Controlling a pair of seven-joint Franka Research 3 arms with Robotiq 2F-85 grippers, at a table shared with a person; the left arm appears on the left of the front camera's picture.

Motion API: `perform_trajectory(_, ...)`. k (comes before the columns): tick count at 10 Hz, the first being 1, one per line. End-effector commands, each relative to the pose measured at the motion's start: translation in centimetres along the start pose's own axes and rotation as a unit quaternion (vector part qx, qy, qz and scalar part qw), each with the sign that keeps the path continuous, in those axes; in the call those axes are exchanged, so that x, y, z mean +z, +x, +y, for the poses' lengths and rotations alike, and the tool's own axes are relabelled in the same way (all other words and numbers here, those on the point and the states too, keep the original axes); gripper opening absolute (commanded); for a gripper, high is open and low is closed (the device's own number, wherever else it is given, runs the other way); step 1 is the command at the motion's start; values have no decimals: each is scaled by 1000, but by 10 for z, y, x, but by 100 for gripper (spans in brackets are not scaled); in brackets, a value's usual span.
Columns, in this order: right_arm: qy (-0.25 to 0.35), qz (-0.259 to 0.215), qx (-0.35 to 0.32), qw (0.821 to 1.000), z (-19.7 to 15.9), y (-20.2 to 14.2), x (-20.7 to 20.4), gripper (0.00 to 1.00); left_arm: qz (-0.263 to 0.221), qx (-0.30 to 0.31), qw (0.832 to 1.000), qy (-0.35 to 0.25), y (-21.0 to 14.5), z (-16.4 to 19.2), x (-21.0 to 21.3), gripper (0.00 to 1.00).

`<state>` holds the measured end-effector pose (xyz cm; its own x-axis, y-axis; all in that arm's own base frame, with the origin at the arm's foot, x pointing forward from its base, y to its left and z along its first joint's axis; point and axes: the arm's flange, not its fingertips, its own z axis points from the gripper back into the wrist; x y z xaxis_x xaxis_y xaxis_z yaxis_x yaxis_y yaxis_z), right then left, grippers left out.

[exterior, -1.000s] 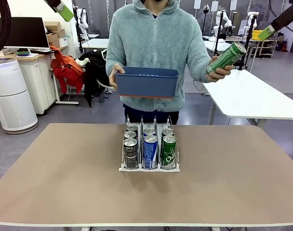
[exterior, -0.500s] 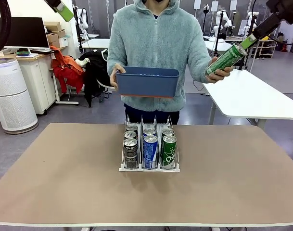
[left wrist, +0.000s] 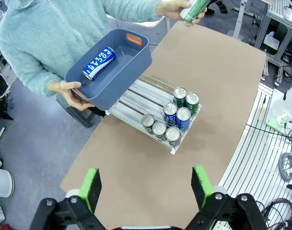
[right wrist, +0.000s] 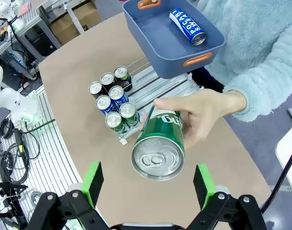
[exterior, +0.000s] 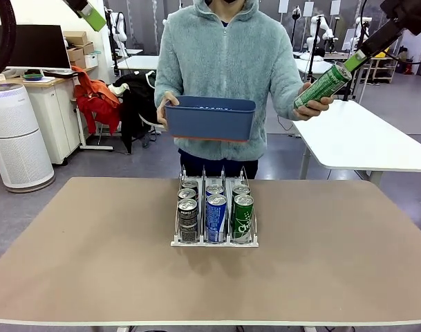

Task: Fill the beverage cans into the dispenser.
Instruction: Pick up the Sprite handed by the human.

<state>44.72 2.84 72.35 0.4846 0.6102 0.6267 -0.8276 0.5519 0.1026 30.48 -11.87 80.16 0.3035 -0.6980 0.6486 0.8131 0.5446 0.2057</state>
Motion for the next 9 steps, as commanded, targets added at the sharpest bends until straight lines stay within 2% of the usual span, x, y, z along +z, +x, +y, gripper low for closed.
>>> perform_trajectory(1, -1, -12, -1, 1000, -13, 5, -5, 100, 1, 1, 1000, -1, -2, 0, -1, 100)
perform_trajectory(5, 27, -12, -8, 1000, -31, 9, -16, 100, 1, 1, 1000, -1, -2, 0, -1, 100)
perform_trajectory(9, 32, -2, -12, 999, -29, 4, -34, 100, 1, 1, 1000, -1, -2, 0, -1, 100)
